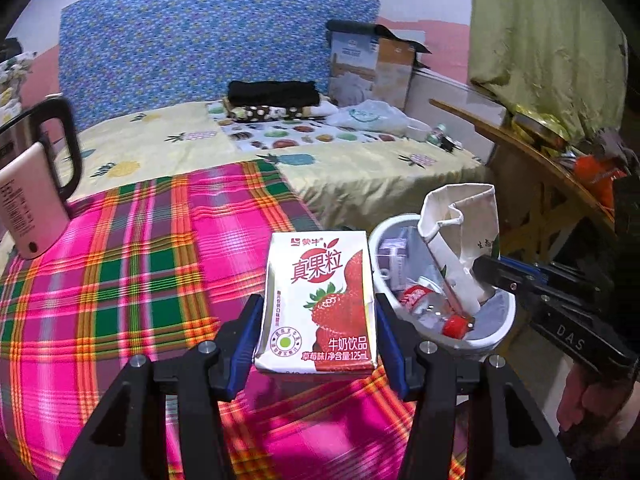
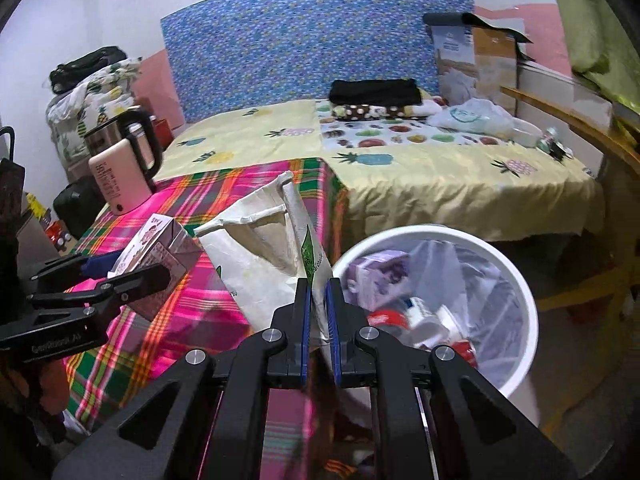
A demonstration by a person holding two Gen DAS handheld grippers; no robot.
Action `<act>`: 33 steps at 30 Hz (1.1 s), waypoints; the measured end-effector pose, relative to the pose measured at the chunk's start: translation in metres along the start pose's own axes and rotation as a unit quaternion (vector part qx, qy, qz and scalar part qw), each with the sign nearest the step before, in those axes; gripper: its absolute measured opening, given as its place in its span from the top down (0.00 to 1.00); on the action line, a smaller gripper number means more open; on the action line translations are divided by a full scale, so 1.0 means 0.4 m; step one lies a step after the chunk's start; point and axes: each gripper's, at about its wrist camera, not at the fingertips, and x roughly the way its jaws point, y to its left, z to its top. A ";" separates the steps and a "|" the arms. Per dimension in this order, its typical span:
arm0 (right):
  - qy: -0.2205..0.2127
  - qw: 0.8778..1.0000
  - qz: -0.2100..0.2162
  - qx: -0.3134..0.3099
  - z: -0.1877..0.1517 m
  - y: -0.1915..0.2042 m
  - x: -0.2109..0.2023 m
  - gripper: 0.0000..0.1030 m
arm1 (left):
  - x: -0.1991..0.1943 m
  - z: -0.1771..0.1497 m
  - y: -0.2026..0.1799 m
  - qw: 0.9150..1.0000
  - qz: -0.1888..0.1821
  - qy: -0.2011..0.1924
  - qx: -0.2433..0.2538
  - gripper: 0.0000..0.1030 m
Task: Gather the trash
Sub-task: 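Carry the strawberry carton and paper wrapper over the bin with both tools, then open both tools to drop the carton and wrapper into the bin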
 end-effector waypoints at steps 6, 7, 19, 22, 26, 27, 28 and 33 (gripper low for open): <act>0.002 0.999 -0.021 0.025 -0.016 -0.060 -0.006 0.92 | 0.049 0.016 -0.064 0.999 -0.025 0.009 0.018 0.46; 0.002 0.999 -0.024 0.029 -0.018 -0.069 -0.006 0.92 | 0.056 0.018 -0.075 0.999 -0.029 0.011 0.021 0.46; 0.026 0.995 -0.062 0.075 -0.053 -0.171 0.015 0.92 | 0.152 0.037 -0.190 0.994 -0.086 0.033 0.053 0.45; 0.038 0.993 -0.068 0.086 -0.062 -0.192 0.026 0.92 | 0.178 0.041 -0.213 0.993 -0.098 0.040 0.059 0.45; 0.055 0.991 -0.073 0.095 -0.077 -0.214 0.041 0.92 | 0.219 0.041 -0.236 0.990 -0.111 0.054 0.065 0.45; 0.059 0.991 -0.073 0.099 -0.080 -0.219 0.046 0.92 | 0.228 0.041 -0.241 0.990 -0.114 0.057 0.067 0.45; 0.063 0.990 -0.072 0.103 -0.085 -0.224 0.047 0.92 | 0.239 0.042 -0.248 0.989 -0.115 0.061 0.069 0.45; 0.080 0.988 -0.070 0.116 -0.098 -0.243 0.062 0.91 | 0.271 0.041 -0.267 0.987 -0.124 0.069 0.074 0.44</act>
